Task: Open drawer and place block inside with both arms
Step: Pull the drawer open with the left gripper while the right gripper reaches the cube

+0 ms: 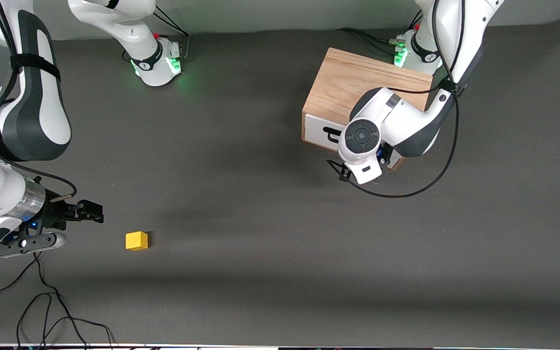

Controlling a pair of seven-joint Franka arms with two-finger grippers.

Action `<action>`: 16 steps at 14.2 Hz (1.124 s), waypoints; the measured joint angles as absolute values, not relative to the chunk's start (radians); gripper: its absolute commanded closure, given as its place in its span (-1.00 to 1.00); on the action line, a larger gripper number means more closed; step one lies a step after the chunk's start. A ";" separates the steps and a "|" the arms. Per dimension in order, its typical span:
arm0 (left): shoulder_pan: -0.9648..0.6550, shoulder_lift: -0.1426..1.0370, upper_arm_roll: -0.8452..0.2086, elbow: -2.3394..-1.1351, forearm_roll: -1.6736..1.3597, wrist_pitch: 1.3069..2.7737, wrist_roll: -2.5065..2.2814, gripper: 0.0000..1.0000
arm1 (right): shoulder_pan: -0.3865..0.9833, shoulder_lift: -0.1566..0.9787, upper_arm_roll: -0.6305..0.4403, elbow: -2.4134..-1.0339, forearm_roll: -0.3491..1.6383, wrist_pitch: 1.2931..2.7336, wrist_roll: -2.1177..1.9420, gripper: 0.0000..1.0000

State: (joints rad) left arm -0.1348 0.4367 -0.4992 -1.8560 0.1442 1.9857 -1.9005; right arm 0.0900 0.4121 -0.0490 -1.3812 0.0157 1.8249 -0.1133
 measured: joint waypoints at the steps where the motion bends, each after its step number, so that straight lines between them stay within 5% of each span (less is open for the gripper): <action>1: -0.135 0.443 -0.499 -1.846 0.148 1.992 -1.901 -1.00 | 0.090 0.412 -0.049 -1.386 0.019 1.824 -0.113 -1.00; 9: -0.152 0.556 -0.498 -1.685 0.215 1.996 -1.907 -1.00 | 0.085 0.416 -0.058 -1.440 0.028 1.866 -0.113 -1.00; 16: -0.166 0.634 -0.496 -1.562 0.266 1.990 -1.933 -1.00 | 0.085 0.534 -0.058 -1.479 0.028 2.024 -0.113 -1.00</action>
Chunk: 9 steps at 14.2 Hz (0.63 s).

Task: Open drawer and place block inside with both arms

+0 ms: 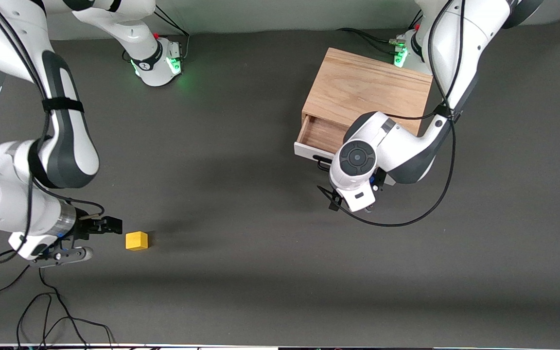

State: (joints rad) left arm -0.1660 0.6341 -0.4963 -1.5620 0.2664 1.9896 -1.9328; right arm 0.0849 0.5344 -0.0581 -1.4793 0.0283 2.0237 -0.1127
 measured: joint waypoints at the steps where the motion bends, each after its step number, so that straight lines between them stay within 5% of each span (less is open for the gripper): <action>1: -0.168 0.637 -0.496 -1.561 0.273 1.988 -1.937 -1.00 | 0.085 0.548 -0.058 -1.479 0.028 2.038 -0.113 -1.00; 9: -0.180 0.642 -0.494 -1.558 0.328 2.073 -1.951 -1.00 | 0.091 0.662 -0.057 -1.480 0.028 2.174 -0.113 -1.00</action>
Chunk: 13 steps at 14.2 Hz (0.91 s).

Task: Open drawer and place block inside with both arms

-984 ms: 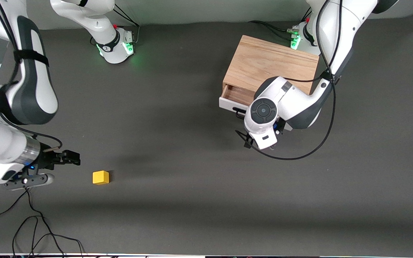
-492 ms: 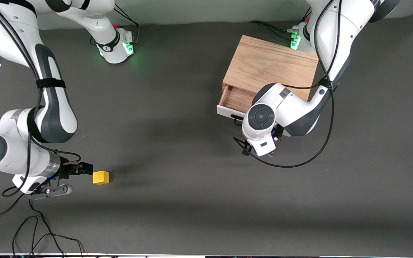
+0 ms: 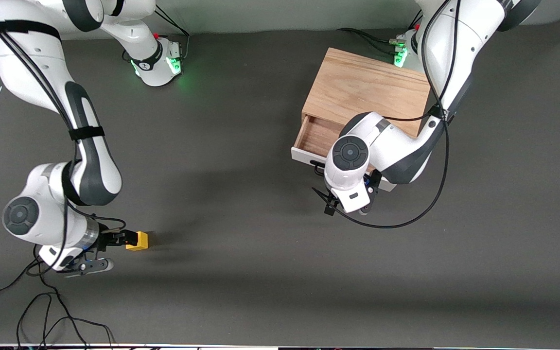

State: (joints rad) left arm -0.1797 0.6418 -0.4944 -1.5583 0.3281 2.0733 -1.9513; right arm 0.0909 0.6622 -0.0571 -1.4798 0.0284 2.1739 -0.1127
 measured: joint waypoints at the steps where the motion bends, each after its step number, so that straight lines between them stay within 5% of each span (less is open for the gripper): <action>1: -0.180 0.642 -0.491 -1.558 0.333 2.095 -1.955 -1.00 | 0.091 0.681 -0.057 -1.479 0.028 2.183 -0.113 -1.00; 13: -0.184 0.675 -0.478 -1.507 0.372 2.240 -1.956 -1.00 | 0.083 0.794 -0.058 -1.480 0.028 2.222 -0.113 -1.00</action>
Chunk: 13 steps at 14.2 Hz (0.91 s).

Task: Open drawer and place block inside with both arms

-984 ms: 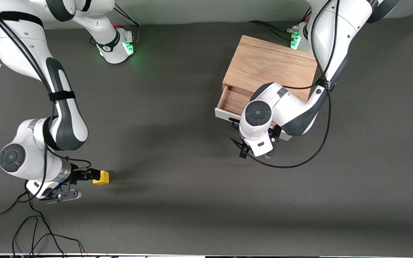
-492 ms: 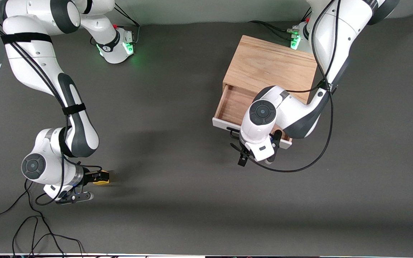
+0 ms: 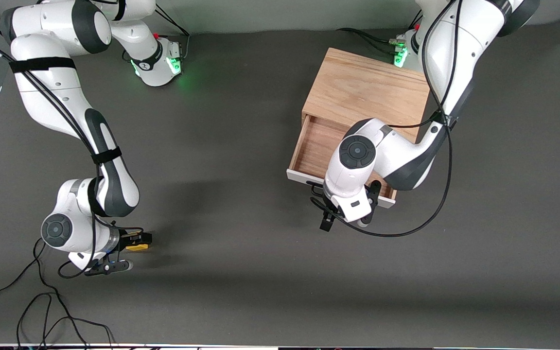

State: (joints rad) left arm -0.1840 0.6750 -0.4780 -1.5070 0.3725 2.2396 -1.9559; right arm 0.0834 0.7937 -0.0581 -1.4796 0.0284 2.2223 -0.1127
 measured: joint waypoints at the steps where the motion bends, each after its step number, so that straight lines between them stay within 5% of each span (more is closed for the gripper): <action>1: -0.185 0.676 -0.478 -1.498 0.378 2.258 -1.956 -1.00 | 0.083 0.797 -0.058 -1.480 0.028 2.224 -0.113 -0.99; 4: -0.185 0.676 -0.478 -1.435 0.381 2.262 -1.956 -1.00 | 0.083 0.800 -0.058 -1.480 0.028 2.224 -0.113 -0.67; 6: -0.182 0.664 -0.477 -1.385 0.381 2.237 -1.956 -1.00 | 0.083 0.807 -0.058 -1.480 0.028 2.224 -0.115 0.26; 8: -0.170 0.628 -0.476 -1.347 0.381 2.162 -1.955 -1.00 | 0.083 0.813 -0.058 -1.480 0.028 2.234 -0.118 0.73; 13: -0.044 0.468 -0.484 -1.324 0.214 1.899 -1.718 -1.00 | 0.086 0.807 -0.055 -1.453 0.029 2.240 -0.117 0.75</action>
